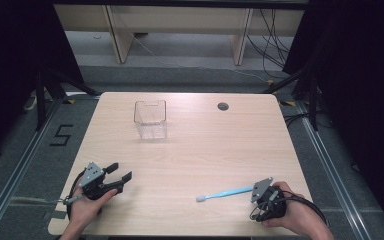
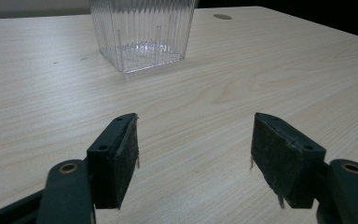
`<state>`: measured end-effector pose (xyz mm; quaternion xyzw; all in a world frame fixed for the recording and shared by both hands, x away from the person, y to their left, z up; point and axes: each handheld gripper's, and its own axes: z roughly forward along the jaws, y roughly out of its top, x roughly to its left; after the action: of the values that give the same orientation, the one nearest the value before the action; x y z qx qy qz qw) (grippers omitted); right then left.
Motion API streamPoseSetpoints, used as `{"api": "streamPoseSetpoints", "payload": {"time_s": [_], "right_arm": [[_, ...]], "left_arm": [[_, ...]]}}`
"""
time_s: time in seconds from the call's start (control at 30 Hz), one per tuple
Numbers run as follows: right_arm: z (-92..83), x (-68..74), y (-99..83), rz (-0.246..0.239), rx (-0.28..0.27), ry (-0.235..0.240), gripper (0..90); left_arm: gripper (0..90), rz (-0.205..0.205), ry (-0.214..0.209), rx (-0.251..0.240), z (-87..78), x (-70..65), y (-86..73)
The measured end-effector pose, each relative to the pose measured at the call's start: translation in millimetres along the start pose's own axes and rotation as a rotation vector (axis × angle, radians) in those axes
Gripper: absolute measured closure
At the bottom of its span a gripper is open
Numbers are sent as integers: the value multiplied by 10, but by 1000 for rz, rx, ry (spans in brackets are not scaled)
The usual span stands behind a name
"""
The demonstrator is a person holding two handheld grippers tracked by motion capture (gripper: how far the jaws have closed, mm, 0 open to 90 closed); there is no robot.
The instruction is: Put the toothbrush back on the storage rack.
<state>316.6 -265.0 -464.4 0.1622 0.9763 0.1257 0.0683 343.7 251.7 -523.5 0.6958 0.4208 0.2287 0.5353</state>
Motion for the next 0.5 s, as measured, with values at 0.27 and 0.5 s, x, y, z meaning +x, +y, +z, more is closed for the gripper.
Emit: {"api": "streamPoseSetpoints", "payload": {"time_s": [0.27, 0.5], "right_arm": [[-79, -118, 64, -48, 24, -25, 391], [-130, -251, 197, -92, 29, -39, 405]], "left_arm": [[316, -10, 8, 3, -18, -2, 0], [320, -8, 11, 2, -20, -14, -3]]}}
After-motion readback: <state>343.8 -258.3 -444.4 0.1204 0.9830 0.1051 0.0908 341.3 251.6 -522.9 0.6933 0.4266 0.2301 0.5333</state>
